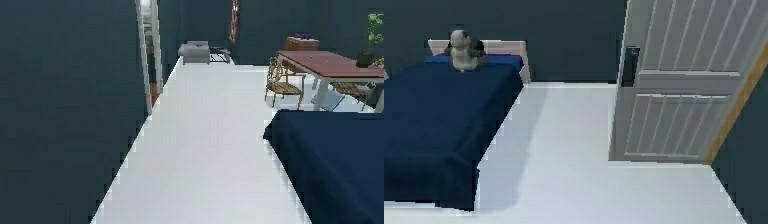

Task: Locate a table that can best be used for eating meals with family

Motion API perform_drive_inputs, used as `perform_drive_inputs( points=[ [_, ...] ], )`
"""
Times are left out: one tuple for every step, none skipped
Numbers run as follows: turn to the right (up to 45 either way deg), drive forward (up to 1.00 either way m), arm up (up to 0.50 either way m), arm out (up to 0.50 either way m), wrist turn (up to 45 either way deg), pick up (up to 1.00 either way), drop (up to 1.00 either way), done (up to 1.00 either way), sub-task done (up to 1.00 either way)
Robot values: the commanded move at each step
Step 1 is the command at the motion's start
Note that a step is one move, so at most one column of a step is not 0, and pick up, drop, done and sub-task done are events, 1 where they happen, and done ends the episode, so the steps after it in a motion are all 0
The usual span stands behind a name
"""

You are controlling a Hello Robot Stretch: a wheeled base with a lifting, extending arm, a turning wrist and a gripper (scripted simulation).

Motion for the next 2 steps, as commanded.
perform_drive_inputs(
  points=[
    [0.0,1.0,0.0,0.0,0.0,0.0,0.0,0.0,0.0],
    [3.0,0.0,0.0,0.0,0.0,0.0,0.0,0.0,0.0]
  ],
)
